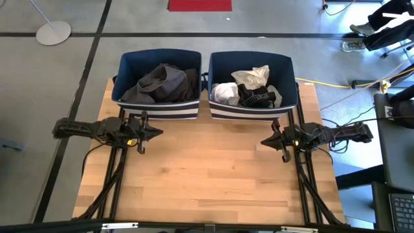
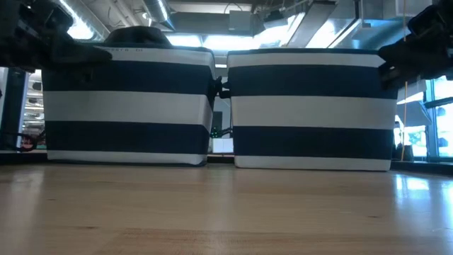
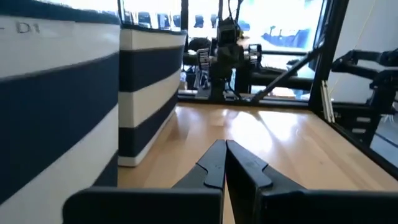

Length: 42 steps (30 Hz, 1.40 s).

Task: Sort clothes
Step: Return to Home Position

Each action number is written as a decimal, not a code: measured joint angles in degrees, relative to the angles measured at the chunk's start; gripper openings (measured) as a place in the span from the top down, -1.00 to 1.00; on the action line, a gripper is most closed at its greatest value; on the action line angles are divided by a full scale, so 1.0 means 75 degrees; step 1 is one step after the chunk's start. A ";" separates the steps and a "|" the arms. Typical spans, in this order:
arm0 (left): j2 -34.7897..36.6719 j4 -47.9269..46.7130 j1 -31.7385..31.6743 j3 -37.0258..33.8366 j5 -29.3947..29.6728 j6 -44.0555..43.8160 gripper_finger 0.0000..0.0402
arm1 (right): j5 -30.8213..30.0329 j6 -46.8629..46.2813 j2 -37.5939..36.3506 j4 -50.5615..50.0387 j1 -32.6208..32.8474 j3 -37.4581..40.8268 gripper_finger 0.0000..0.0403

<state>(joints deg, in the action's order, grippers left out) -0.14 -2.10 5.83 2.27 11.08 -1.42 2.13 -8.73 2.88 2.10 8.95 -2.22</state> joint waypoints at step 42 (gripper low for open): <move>-0.0009 0.0564 0.0003 -0.0228 -0.0167 0.0381 1.00 | -0.0268 0.0411 -0.0368 -0.0223 0.0003 0.0198 0.96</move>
<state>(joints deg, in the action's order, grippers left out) -0.21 2.13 5.85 0.56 9.82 1.44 0.12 -5.65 0.12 0.43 8.97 -0.73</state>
